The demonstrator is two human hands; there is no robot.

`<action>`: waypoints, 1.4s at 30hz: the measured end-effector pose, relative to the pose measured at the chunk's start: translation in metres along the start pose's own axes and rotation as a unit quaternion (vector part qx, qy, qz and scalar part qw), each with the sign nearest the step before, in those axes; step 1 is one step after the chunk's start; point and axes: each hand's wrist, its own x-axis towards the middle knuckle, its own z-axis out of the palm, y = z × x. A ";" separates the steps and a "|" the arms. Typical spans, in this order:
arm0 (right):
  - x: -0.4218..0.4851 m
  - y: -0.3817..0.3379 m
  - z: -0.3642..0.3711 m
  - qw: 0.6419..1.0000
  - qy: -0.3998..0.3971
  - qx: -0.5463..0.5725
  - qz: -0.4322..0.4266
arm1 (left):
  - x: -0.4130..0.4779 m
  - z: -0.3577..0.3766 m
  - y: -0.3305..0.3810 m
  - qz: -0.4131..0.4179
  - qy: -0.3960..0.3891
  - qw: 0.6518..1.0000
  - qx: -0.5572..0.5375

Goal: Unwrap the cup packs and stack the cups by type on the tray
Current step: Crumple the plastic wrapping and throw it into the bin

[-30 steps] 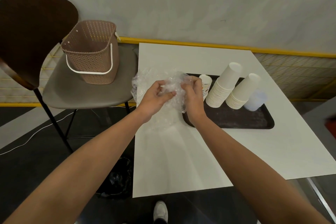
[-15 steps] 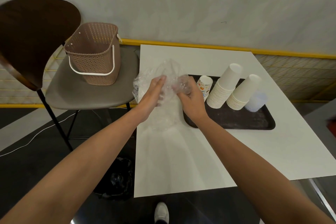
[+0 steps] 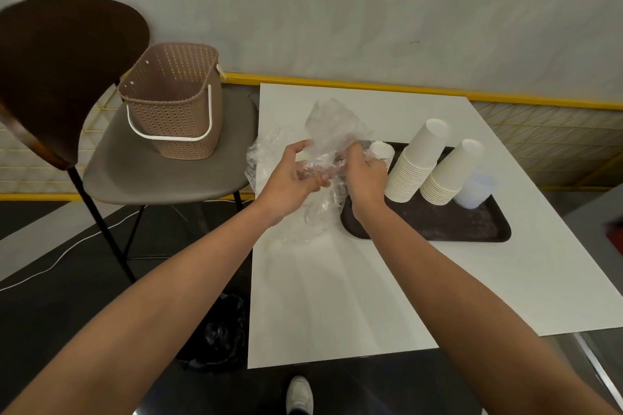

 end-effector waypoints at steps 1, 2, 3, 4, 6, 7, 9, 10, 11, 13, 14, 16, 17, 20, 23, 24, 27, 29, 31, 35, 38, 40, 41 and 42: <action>0.002 -0.003 -0.001 1.000 0.021 0.011 0.016 | 0.000 -0.001 0.000 0.001 -0.003 1.000 0.003; 0.005 -0.005 -0.001 0.998 0.045 0.019 0.027 | 0.001 -0.002 0.000 -0.001 -0.008 1.000 0.005; 0.007 -0.008 -0.002 0.997 0.067 0.023 0.028 | 0.001 -0.003 0.001 -0.003 -0.011 1.000 0.006; 0.011 -0.010 -0.002 0.995 0.089 0.031 0.017 | 0.001 -0.004 0.001 -0.006 -0.010 1.000 0.005; 0.012 -0.013 -0.003 0.991 0.117 0.045 -0.053 | 0.000 -0.006 0.001 -0.013 -0.002 1.000 -0.011; 0.011 -0.011 -0.004 0.984 0.118 0.022 -0.128 | 0.001 -0.007 0.001 -0.018 0.004 1.000 -0.025; 0.009 -0.005 -0.008 0.937 0.100 -0.099 -0.319 | 0.003 -0.009 0.001 -0.026 0.010 0.999 -0.044; 0.010 0.000 -0.010 0.900 0.070 -0.163 -0.398 | 0.004 -0.010 0.001 -0.027 0.008 0.999 -0.045; 0.011 0.004 -0.011 0.863 0.025 -0.222 -0.453 | 0.005 -0.011 0.000 -0.028 0.006 0.999 -0.046; 0.014 0.009 -0.012 0.804 -0.075 -0.319 -0.496 | 0.007 -0.012 0.000 -0.030 -0.006 0.999 -0.042; 0.015 0.009 -0.012 0.790 -0.109 -0.349 -0.492 | 0.007 -0.013 -0.001 -0.030 -0.014 0.999 -0.037; 0.017 0.010 -0.010 0.794 -0.140 -0.371 -0.460 | 0.005 -0.014 -0.001 -0.027 -0.026 0.999 -0.028; 0.018 0.011 -0.010 0.806 -0.147 -0.373 -0.436 | 0.005 -0.015 -0.001 -0.023 -0.030 0.999 -0.027; 0.019 0.011 -0.012 0.844 -0.174 -0.352 -0.365 | 0.003 -0.017 -0.001 -0.008 -0.041 0.999 -0.021; 0.021 0.014 -0.013 0.883 -0.227 -0.299 -0.280 | 0.004 -0.020 -0.003 0.002 -0.041 0.999 -0.024; 0.021 0.015 -0.013 0.898 -0.255 -0.267 -0.238 | 0.003 -0.020 -0.002 0.009 -0.037 0.999 -0.024; 0.018 0.017 -0.017 0.923 -0.306 -0.182 -0.143 | 0.006 -0.019 -0.002 0.036 -0.005 0.998 -0.044; 0.013 0.016 -0.017 0.932 -0.319 -0.134 -0.111 | 0.007 -0.018 -0.003 0.044 0.031 0.998 -0.043; 0.010 0.016 -0.013 0.934 -0.331 -0.100 -0.091 | 0.009 -0.021 -0.007 0.043 0.070 0.996 -0.023; 0.008 0.018 0.000 0.933 -0.340 -0.082 -0.090 | 0.003 -0.031 -0.014 0.014 0.061 0.995 -0.076; 0.003 0.015 0.012 0.931 -0.349 -0.074 -0.080 | -0.004 -0.038 -0.019 0.002 0.073 0.989 -0.127; -0.003 0.013 0.021 0.936 -0.340 -0.065 -0.068 | -0.009 -0.045 -0.021 -0.002 0.112 0.984 -0.140; -0.006 0.014 0.025 0.938 -0.336 -0.059 -0.061 | -0.012 -0.050 -0.022 -0.006 0.129 0.981 -0.147; -0.010 0.015 0.031 0.941 -0.331 -0.052 -0.054 | -0.015 -0.054 -0.024 -0.011 0.145 0.978 -0.151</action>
